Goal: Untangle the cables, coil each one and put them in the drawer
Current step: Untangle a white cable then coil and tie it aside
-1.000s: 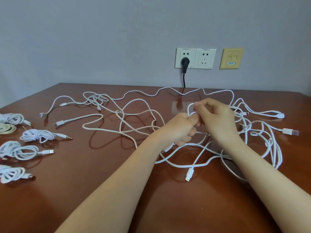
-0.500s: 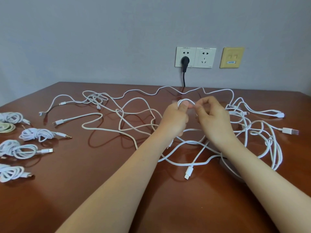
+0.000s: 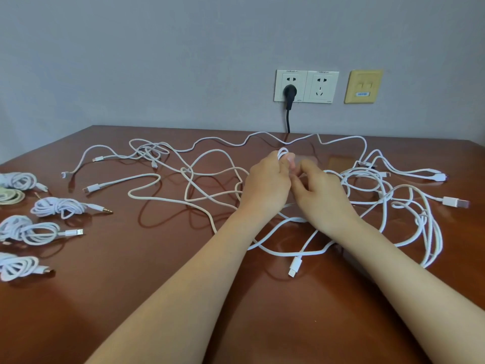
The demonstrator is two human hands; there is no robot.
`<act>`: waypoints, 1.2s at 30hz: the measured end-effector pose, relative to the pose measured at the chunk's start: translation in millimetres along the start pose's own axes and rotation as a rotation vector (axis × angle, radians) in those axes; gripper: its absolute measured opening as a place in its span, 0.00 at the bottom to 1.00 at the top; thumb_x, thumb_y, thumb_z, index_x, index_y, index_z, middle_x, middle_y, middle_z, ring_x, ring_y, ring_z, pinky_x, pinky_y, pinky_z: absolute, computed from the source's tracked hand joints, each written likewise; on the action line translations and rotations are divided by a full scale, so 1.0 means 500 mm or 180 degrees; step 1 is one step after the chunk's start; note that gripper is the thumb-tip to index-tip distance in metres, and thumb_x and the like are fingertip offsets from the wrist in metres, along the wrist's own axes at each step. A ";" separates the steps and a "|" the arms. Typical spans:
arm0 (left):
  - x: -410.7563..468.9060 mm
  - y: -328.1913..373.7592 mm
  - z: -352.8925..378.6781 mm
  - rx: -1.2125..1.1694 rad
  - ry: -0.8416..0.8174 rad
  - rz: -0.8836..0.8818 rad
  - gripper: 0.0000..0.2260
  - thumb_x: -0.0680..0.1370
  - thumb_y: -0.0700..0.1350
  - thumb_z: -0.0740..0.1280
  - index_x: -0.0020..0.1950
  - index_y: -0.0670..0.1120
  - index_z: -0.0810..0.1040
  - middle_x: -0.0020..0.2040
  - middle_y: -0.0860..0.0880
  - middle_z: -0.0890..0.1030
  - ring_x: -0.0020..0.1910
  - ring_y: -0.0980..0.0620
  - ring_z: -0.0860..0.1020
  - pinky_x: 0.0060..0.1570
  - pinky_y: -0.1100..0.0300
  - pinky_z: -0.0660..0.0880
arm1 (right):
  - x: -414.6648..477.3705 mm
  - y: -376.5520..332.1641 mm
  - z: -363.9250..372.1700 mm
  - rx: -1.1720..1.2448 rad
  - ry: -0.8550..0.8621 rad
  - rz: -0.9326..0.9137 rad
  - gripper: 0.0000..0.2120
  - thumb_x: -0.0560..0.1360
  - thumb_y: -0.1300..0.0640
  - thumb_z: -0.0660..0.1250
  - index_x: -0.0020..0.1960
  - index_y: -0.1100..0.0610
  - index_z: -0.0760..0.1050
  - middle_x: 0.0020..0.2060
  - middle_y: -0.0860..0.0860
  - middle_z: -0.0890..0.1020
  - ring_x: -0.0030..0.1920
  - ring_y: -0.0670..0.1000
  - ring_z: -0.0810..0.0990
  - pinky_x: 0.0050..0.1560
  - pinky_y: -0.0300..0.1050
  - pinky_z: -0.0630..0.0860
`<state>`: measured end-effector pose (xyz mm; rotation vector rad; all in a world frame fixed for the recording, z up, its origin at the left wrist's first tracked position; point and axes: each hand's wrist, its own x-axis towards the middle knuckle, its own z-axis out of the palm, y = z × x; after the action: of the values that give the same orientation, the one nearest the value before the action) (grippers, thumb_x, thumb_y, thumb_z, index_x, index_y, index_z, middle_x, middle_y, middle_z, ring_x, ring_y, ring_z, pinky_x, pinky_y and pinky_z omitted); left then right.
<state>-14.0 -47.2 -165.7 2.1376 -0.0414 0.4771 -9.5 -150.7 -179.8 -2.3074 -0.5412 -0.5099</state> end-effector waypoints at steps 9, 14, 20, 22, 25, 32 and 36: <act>0.005 -0.012 -0.012 0.0052 0.0613 0.0130 0.13 0.82 0.49 0.52 0.44 0.47 0.71 0.38 0.49 0.80 0.47 0.42 0.78 0.49 0.51 0.72 | -0.003 0.000 0.005 -0.0153 -0.0101 -0.0269 0.15 0.79 0.55 0.56 0.34 0.49 0.61 0.26 0.47 0.70 0.34 0.57 0.71 0.34 0.48 0.63; 0.024 -0.013 -0.021 -0.2057 0.0512 -0.0634 0.14 0.83 0.46 0.51 0.38 0.47 0.67 0.28 0.50 0.81 0.34 0.47 0.82 0.38 0.56 0.81 | -0.004 -0.003 0.003 -0.0136 -0.0182 -0.0373 0.10 0.80 0.54 0.56 0.44 0.55 0.73 0.30 0.52 0.76 0.39 0.59 0.76 0.42 0.52 0.72; 0.039 -0.005 -0.054 -0.3412 0.0775 -0.1176 0.15 0.84 0.47 0.50 0.39 0.45 0.66 0.19 0.53 0.69 0.15 0.57 0.68 0.19 0.67 0.70 | -0.008 -0.011 0.000 -0.0265 -0.0474 -0.0414 0.14 0.80 0.49 0.54 0.43 0.54 0.72 0.29 0.50 0.75 0.39 0.58 0.77 0.43 0.53 0.73; 0.044 -0.005 -0.060 -0.3581 0.0828 -0.1285 0.16 0.84 0.47 0.49 0.38 0.45 0.65 0.16 0.55 0.63 0.14 0.58 0.59 0.17 0.71 0.60 | -0.011 -0.017 0.002 -0.0433 -0.0531 -0.0537 0.14 0.80 0.49 0.53 0.45 0.55 0.72 0.33 0.51 0.77 0.41 0.58 0.77 0.43 0.53 0.73; 0.050 -0.010 -0.073 -0.3497 0.0988 -0.1346 0.16 0.84 0.47 0.49 0.37 0.46 0.63 0.15 0.56 0.61 0.14 0.59 0.54 0.16 0.71 0.53 | -0.009 -0.013 -0.001 -0.0657 -0.0436 -0.0655 0.13 0.80 0.50 0.54 0.48 0.55 0.73 0.31 0.48 0.74 0.42 0.59 0.76 0.41 0.49 0.68; 0.049 -0.013 -0.084 -0.3019 0.0963 -0.1405 0.14 0.83 0.44 0.50 0.37 0.46 0.64 0.19 0.53 0.63 0.13 0.59 0.54 0.16 0.71 0.52 | 0.003 0.005 -0.001 -0.0808 0.0151 -0.1298 0.10 0.75 0.57 0.60 0.46 0.59 0.78 0.32 0.53 0.78 0.37 0.60 0.77 0.40 0.50 0.71; 0.042 -0.004 -0.068 -0.2249 0.0584 -0.1304 0.14 0.83 0.45 0.51 0.37 0.46 0.65 0.28 0.49 0.64 0.12 0.59 0.56 0.17 0.73 0.53 | 0.006 0.016 -0.001 -0.0871 0.0156 -0.1488 0.06 0.72 0.61 0.62 0.42 0.59 0.79 0.30 0.54 0.77 0.32 0.59 0.75 0.35 0.49 0.72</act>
<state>-5.0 -15.9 -142.5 1.3558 0.2870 0.3433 -3.2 -155.9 -182.3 -2.4137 -1.0526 -0.9072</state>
